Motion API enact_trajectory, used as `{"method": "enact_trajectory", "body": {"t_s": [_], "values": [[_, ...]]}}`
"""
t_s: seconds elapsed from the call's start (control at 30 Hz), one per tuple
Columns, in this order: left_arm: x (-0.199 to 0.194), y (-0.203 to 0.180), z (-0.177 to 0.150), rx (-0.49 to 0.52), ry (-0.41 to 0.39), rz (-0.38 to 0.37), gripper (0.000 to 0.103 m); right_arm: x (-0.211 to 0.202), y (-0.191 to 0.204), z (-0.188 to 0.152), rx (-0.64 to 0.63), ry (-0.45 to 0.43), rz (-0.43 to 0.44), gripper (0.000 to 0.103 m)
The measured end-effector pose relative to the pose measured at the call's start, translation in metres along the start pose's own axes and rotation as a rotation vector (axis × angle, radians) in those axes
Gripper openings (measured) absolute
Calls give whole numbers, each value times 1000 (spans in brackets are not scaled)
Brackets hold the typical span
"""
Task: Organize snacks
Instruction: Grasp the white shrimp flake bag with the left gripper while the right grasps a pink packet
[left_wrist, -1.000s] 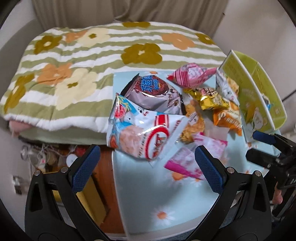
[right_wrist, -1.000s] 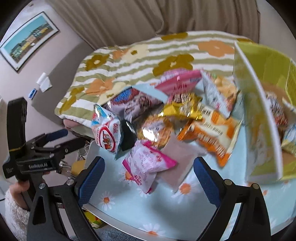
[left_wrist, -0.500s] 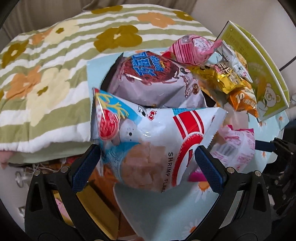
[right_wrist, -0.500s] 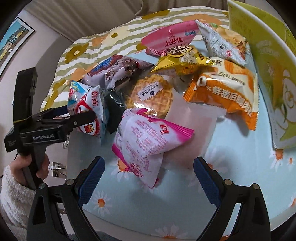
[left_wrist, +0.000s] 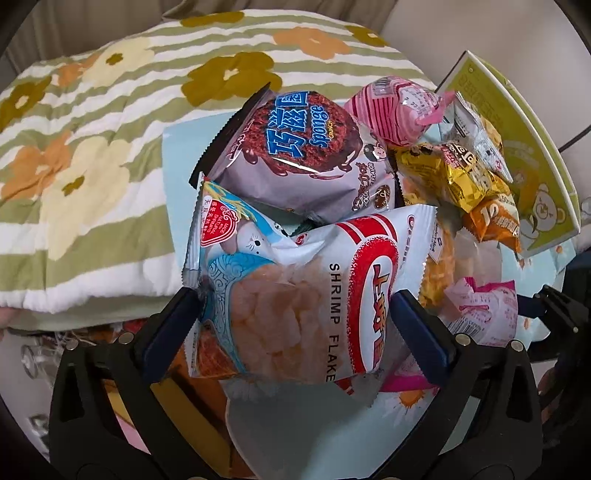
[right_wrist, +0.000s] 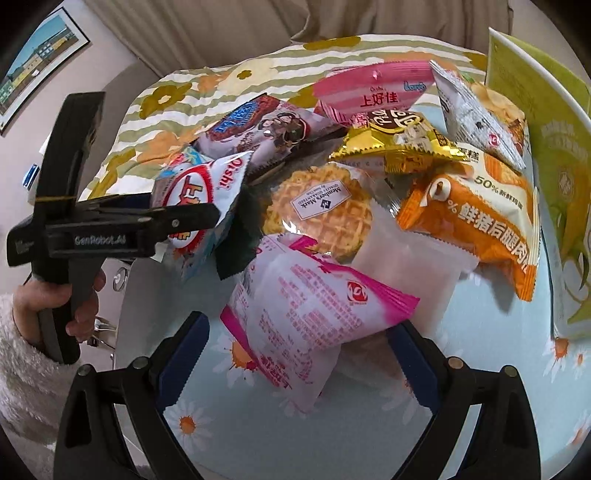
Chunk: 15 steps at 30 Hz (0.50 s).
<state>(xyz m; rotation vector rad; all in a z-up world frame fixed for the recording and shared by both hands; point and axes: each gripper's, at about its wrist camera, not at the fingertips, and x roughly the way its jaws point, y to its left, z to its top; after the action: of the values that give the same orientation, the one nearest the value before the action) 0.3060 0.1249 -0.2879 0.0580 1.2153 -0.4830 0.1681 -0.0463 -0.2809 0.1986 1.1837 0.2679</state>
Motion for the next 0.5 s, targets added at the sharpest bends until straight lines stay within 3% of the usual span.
{"method": "enact_trajectory", "body": {"t_s": [0.2,0.5], "values": [[-11,5,-2,-37,-12,-13,82,-2,0,1,5,-8,9,96],[-30,3,-10,-47,-31,-9,79,-2,6,1,-2,-21,-6,96]]}}
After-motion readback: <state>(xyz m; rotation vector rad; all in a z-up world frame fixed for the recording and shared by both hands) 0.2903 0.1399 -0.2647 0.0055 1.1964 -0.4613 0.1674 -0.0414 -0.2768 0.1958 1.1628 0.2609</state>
